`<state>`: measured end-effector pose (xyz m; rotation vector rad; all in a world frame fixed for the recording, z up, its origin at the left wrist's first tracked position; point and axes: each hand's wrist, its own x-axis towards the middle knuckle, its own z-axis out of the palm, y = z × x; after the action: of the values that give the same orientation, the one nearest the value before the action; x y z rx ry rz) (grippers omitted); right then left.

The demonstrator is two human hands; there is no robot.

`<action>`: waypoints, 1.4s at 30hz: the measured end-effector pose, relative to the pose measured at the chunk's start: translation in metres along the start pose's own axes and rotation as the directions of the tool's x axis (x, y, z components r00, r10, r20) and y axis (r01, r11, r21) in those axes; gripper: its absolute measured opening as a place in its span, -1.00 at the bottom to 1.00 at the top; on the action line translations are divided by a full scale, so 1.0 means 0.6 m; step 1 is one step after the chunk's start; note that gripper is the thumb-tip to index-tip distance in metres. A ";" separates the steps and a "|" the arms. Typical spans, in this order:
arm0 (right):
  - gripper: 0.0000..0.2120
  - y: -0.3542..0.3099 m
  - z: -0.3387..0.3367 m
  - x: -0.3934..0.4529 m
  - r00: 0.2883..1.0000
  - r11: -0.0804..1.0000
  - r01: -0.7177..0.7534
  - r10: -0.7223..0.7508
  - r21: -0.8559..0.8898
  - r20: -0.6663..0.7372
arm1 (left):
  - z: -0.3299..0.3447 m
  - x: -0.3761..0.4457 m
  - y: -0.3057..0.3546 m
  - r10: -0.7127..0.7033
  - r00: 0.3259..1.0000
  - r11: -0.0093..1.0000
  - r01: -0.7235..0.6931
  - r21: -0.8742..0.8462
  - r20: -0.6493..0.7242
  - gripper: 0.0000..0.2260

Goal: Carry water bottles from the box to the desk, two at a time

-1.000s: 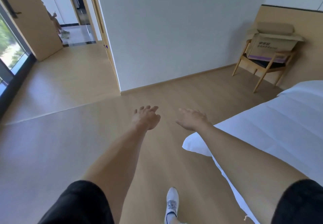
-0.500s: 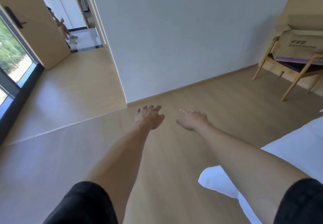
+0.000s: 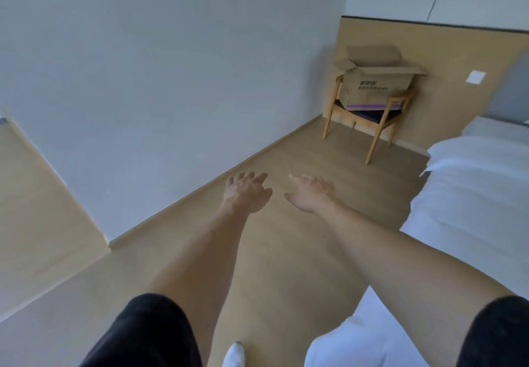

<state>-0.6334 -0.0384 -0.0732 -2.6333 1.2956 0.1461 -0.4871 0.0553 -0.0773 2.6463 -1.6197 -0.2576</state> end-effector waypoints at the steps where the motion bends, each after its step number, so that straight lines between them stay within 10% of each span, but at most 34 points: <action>1: -0.36 0.006 -0.008 0.027 0.999 0.999 -0.041 0.041 0.001 -0.004 | -0.007 0.039 0.000 0.036 0.999 0.999 -0.036 0.005 0.000 -0.50; 18: -0.38 0.126 -0.124 0.317 0.892 0.889 -0.450 0.452 0.083 -0.004 | -0.085 0.496 0.112 0.463 0.885 0.885 -0.465 0.025 0.049 -0.53; 42: -0.38 0.556 -0.239 0.891 0.884 0.862 -0.465 0.466 0.203 0.046 | -0.126 1.138 0.395 0.388 0.919 0.920 -0.391 0.024 0.068 -0.57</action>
<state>-0.5717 -0.6816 -0.0739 -2.1037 1.8203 0.0687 -0.3804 -0.6632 -0.0625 2.2848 -2.1396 -0.2985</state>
